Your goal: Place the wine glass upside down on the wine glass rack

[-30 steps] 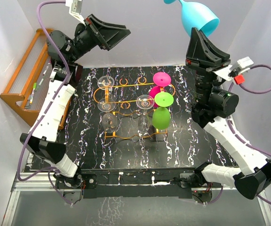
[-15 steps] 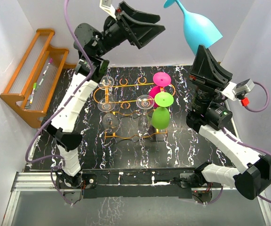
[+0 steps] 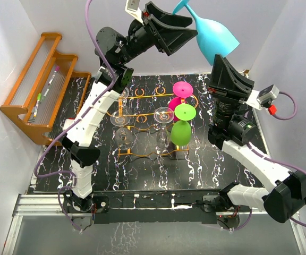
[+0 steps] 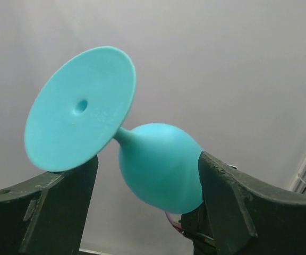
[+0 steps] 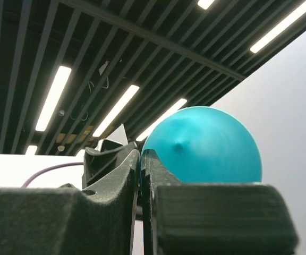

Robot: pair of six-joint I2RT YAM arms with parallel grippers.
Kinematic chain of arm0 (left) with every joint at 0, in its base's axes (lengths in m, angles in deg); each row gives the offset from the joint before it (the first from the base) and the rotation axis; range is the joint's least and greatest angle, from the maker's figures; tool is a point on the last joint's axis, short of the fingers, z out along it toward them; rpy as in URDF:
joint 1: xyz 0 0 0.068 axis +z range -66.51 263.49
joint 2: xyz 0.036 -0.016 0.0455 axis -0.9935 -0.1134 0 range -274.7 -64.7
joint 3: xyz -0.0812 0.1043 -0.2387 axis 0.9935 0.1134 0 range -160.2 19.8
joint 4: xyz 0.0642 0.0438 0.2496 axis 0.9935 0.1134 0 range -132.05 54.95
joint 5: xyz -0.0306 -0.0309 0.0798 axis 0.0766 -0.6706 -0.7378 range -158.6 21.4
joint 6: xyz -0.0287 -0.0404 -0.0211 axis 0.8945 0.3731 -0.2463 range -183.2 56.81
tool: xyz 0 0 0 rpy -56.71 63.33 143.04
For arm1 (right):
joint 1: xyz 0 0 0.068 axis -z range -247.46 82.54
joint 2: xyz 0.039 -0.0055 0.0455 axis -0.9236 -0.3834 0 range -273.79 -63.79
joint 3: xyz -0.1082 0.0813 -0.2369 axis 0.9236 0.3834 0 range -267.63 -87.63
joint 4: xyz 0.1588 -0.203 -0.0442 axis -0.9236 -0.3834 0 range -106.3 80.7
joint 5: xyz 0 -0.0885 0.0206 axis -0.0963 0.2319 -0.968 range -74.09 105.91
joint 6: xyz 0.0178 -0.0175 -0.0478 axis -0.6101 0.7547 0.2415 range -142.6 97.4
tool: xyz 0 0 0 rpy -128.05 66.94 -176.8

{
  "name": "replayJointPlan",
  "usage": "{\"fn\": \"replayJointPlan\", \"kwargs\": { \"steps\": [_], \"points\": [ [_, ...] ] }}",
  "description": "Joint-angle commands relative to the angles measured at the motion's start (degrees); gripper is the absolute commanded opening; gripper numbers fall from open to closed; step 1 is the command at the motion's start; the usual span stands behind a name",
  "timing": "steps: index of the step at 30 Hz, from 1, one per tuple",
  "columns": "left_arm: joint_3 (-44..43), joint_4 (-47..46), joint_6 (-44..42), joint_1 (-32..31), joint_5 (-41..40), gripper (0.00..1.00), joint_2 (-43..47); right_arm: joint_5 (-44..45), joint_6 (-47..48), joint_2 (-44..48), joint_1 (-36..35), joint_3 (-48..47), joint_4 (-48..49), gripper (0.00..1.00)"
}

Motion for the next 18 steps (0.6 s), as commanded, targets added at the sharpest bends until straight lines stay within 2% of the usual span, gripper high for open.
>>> {"fn": "replayJointPlan", "kwargs": {
  "steps": [1,6,9,13,18],
  "points": [
    [-3.60,-4.98,-2.76,-0.46,0.19,0.67,0.49,-1.66,-3.42,-0.47,0.00,0.85,14.70,0.08],
    [-3.73,-6.51,-4.42,-0.41,1.40,0.33,0.06,-0.41,-5.13,-1.16,-0.07,2.40,15.83,0.08],
    [-3.84,-6.46,-4.62,-0.40,1.45,0.26,-0.06,-1.01,-5.48,-1.26,-0.06,2.34,15.51,0.08],
    [-3.73,-5.33,-4.82,-0.41,1.91,0.26,0.05,0.16,-1.90,-0.74,-0.07,2.30,16.21,0.08],
    [-3.23,-3.78,-2.52,-0.41,2.77,0.49,1.05,2.78,6.22,1.86,-0.02,2.15,14.34,0.08]
  ]
}}
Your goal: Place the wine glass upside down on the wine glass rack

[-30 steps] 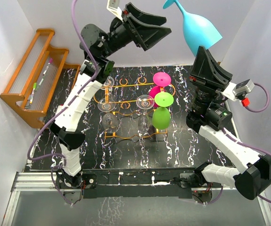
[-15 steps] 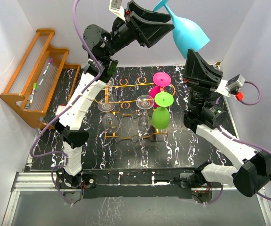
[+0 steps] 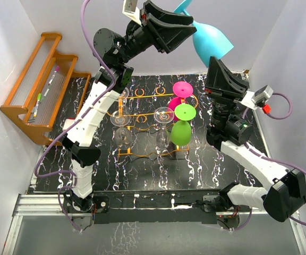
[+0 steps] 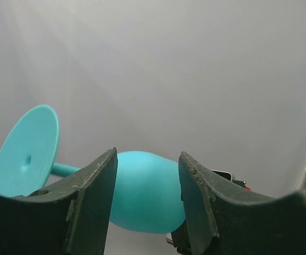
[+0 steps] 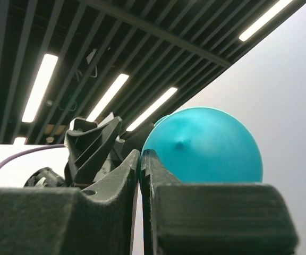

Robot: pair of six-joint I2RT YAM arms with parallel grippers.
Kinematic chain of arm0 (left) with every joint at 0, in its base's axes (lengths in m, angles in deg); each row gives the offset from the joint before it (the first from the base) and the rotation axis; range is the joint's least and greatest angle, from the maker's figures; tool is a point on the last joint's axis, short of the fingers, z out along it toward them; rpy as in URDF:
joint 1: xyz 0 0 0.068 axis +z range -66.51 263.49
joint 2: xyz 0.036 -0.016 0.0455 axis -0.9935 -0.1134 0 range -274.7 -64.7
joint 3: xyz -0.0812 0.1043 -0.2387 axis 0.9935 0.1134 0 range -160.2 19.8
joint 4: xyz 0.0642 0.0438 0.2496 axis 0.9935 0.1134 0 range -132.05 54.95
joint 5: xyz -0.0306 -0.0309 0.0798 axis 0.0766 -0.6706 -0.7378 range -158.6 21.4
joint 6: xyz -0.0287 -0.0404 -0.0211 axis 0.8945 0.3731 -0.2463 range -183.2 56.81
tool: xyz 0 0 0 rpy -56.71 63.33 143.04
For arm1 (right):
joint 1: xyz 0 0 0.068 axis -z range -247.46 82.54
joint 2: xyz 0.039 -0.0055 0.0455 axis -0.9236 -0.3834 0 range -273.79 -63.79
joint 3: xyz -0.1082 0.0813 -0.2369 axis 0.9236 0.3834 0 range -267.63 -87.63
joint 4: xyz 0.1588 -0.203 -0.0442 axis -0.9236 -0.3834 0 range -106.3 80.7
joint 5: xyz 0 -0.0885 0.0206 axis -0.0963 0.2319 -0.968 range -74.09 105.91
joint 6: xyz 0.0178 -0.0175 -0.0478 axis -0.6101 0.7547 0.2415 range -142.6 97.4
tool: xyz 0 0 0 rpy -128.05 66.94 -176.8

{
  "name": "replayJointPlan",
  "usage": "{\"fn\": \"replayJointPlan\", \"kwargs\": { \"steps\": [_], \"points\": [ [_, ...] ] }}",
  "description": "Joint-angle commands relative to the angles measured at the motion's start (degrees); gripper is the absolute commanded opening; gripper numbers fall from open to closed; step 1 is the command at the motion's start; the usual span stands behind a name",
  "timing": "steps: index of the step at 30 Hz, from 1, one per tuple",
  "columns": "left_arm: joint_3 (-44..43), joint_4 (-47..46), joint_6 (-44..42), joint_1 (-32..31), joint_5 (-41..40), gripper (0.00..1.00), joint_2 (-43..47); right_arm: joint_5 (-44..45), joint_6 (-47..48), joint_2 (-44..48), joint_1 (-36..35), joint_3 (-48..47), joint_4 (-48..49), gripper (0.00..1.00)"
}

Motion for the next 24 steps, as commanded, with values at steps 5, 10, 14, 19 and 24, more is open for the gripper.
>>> {"fn": "replayJointPlan", "kwargs": {
  "steps": [5,10,14,19,24],
  "points": [
    [0.87,1.60,1.98,-0.30,1.85,0.57,2.98,1.87,8.12,3.22,-0.07,-1.70,15.29,0.08],
    [-0.06,0.45,2.02,-0.30,0.79,0.59,2.28,-1.28,4.27,1.46,-0.02,-2.92,15.96,0.08],
    [-2.11,-0.77,1.90,-0.30,-0.22,0.61,1.07,-1.89,2.18,0.13,-0.06,-3.19,17.52,0.08],
    [-3.57,-1.01,1.02,-0.30,-0.73,0.61,-0.17,-2.93,1.01,-0.65,-0.07,-3.80,19.45,0.08],
    [-4.47,2.49,-1.53,-0.30,-0.49,0.61,-0.49,-2.65,4.49,0.49,-0.15,-3.99,19.41,0.08]
  ]
}}
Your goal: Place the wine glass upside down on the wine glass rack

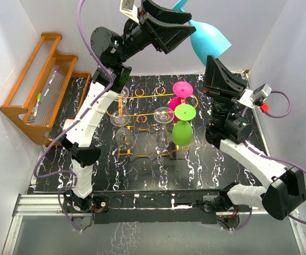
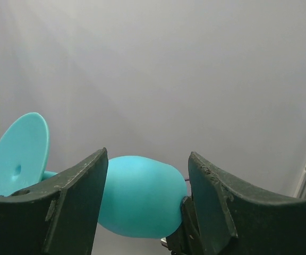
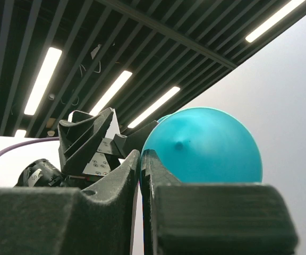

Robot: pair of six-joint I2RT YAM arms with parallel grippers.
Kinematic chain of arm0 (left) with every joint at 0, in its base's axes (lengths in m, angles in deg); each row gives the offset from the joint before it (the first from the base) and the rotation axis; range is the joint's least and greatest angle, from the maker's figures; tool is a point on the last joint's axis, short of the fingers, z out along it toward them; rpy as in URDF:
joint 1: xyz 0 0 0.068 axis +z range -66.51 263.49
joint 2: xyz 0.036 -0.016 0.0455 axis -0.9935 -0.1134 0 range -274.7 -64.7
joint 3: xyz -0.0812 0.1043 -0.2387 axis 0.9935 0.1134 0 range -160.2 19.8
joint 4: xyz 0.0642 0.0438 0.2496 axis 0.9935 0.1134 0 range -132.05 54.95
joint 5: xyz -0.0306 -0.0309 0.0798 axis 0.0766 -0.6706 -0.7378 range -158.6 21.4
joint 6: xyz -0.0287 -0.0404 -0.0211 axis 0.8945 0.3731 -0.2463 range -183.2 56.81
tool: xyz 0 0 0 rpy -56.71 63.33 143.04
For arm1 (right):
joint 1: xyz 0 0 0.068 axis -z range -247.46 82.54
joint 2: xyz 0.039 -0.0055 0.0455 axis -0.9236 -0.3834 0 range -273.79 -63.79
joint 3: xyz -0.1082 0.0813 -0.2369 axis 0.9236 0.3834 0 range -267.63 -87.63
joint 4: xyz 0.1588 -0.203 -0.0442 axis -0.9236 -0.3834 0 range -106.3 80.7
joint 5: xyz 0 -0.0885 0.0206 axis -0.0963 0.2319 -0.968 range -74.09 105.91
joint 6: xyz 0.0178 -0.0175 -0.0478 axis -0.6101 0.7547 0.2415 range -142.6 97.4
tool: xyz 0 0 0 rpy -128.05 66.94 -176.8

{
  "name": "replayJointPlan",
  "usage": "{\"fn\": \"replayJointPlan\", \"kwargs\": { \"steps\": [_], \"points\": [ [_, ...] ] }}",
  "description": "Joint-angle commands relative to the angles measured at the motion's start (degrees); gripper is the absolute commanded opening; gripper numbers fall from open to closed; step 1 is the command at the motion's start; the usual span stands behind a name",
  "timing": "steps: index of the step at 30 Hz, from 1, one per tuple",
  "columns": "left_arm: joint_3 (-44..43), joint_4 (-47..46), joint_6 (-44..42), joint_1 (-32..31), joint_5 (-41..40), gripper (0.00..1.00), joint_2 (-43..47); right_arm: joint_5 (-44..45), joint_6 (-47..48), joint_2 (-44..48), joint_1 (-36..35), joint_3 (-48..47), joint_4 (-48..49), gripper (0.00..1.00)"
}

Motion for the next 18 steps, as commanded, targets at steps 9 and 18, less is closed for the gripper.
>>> {"fn": "replayJointPlan", "kwargs": {
  "steps": [9,18],
  "points": [
    [-1.62,3.48,-3.88,-0.22,-3.97,0.62,-0.83,-1.16,2.88,1.53,-0.15,-3.74,19.47,0.08],
    [-2.14,2.28,-1.54,-0.22,-5.78,0.63,-2.13,-1.94,1.22,0.97,-0.14,-5.36,19.45,0.08]
  ]
}}
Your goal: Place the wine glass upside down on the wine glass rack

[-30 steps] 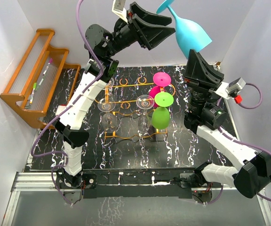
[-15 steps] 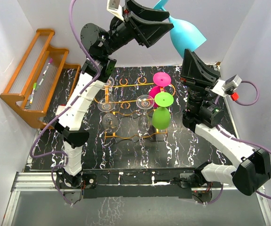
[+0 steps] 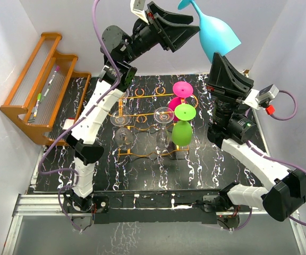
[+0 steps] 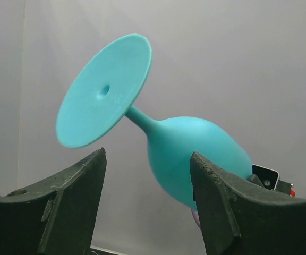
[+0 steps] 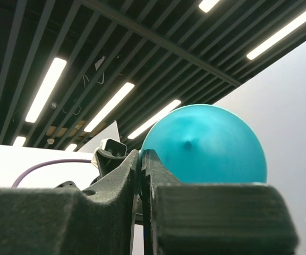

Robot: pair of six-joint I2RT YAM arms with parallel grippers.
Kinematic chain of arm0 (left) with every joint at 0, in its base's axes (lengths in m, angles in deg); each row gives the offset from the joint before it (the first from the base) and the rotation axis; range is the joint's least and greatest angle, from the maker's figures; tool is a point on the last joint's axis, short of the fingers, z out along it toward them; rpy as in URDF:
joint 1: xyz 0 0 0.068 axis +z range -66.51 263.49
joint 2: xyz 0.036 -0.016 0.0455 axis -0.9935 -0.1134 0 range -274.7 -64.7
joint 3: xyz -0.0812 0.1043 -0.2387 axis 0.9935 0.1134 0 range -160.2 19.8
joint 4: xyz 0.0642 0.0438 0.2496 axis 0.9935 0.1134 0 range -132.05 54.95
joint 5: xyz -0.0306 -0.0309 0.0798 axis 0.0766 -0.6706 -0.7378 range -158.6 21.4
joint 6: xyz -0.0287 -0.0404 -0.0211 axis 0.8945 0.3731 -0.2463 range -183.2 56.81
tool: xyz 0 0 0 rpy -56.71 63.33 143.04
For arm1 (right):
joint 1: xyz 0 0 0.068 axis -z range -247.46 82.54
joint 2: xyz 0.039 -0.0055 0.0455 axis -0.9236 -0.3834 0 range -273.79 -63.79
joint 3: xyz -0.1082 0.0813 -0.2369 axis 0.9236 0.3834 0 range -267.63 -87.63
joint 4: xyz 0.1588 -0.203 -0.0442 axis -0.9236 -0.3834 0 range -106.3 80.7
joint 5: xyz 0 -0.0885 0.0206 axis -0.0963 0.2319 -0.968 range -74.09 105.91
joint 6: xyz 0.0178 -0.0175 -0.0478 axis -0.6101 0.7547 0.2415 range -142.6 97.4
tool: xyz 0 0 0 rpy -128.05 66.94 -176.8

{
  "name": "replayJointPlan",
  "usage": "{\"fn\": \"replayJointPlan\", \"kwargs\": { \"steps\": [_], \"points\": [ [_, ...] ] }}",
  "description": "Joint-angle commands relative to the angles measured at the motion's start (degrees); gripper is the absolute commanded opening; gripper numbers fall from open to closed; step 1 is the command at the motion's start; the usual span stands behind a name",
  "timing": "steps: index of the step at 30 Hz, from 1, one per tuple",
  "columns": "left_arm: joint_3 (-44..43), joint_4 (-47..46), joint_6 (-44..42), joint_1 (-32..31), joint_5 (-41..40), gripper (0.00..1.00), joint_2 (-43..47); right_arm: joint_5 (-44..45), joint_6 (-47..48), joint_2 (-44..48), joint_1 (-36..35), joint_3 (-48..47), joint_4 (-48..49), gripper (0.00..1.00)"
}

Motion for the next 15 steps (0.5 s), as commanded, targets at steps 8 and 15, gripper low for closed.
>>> {"fn": "replayJointPlan", "kwargs": {
  "steps": [8,15],
  "points": [
    [-4.20,-5.95,6.99,-0.29,-4.19,0.63,-0.93,-2.55,-2.89,-0.19,-0.15,-1.96,19.44,0.08],
    [-5.52,-6.05,10.91,-0.26,-5.28,0.64,-1.65,-3.71,-5.04,-0.89,-0.21,-2.05,19.48,0.08]
  ]
}}
